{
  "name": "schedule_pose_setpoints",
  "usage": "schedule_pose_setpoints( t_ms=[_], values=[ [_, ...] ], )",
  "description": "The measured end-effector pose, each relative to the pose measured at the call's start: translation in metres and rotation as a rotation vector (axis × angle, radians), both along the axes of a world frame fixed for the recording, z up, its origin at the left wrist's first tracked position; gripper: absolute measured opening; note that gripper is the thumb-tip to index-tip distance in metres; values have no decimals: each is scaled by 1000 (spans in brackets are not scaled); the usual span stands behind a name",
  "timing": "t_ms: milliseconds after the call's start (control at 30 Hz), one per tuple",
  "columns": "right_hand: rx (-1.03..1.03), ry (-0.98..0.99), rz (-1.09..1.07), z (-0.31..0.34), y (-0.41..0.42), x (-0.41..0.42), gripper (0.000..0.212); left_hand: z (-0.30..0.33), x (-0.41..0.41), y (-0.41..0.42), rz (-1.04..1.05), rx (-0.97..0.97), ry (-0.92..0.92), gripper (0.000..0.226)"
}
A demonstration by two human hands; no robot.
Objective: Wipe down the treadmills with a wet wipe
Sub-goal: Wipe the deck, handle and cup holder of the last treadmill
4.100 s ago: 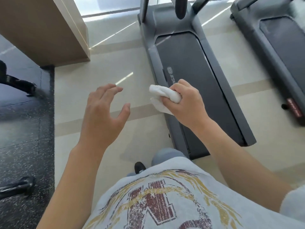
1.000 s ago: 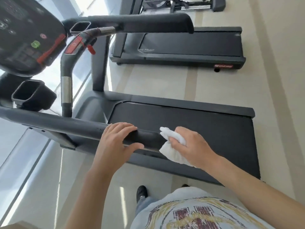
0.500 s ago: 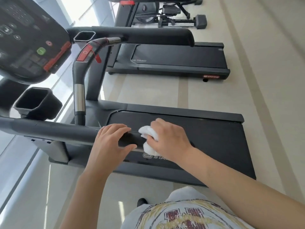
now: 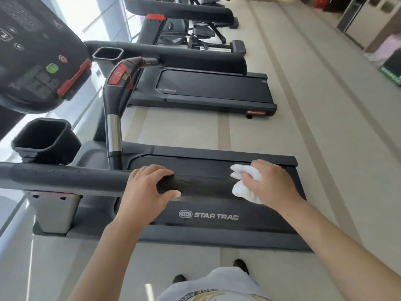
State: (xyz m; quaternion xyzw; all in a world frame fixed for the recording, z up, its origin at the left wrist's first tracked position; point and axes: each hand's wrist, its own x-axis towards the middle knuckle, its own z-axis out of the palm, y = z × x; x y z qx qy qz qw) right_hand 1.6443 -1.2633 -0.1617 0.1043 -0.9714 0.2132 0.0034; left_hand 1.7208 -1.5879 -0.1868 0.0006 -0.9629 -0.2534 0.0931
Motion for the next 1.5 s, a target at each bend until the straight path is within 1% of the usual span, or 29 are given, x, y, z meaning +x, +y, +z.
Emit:
schedule_pose_setpoints(
  t_ms=[67, 133, 233, 300, 333, 400, 467, 533, 633, 700, 800, 900, 1000, 1100, 1167, 1233, 1300, 1400, 1500],
  values=[
    [23, 11, -48, -1, 0, 3, 36, -4, -1, -2, -5, 43, 15, 54],
    [56, 54, -38, -3, -20, 8, 34, -6, -2, -5, -20, 73, 35, 54],
    [49, 137, 79, -7, -76, 14, 29, -5, -4, -13, -60, 101, 25, 53],
    [47, 168, 168, -10, -128, 15, 28, -3, -5, -24, -70, 123, -7, 52],
    [47, 180, 207, -10, -155, 14, 28, -4, -5, -30, -71, 105, 0, 50],
    [32, 146, 264, -6, -201, 13, 26, -7, -3, -43, -46, 36, 33, 47],
    [15, 83, 282, -3, -225, 11, 24, -9, 1, -51, 1, 37, 71, 47],
    [-3, 75, 302, -2, -223, 10, 25, -8, 5, -51, 30, 54, 82, 49],
    [8, 76, 316, 0, -183, 12, 31, -5, 8, -48, 47, 80, 58, 57],
    [38, 55, 250, 2, -140, 8, 35, -3, 8, -47, 61, 102, 39, 60],
    [79, 30, 106, 4, -68, 2, 38, -5, 8, -47, 71, 106, 62, 62],
    [103, -27, -21, 7, -35, 0, 38, -8, 6, -46, 73, 92, 60, 63],
    [128, -87, -28, 7, -52, -6, 35, -10, 4, -48, 63, 81, 61, 64],
    [152, -132, 142, 6, -107, -16, 41, -12, 5, -46, 70, 72, 75, 66],
    [147, -128, 260, 3, -159, -19, 34, -13, 6, -43, 86, 53, 67, 69],
    [110, -128, 327, 3, -208, -16, 31, -13, 8, -40, 95, 44, 63, 72],
    [81, -148, 356, 3, -231, -18, 34, -12, 9, -38, 100, 41, 54, 74],
    [-14, -263, 378, 4, -213, -24, 37, -11, 12, -36, 99, 37, 50, 70],
    [-38, -343, 364, 12, -161, -32, 34, -7, 7, -19, 47, -13, 56, 66]
  ],
)
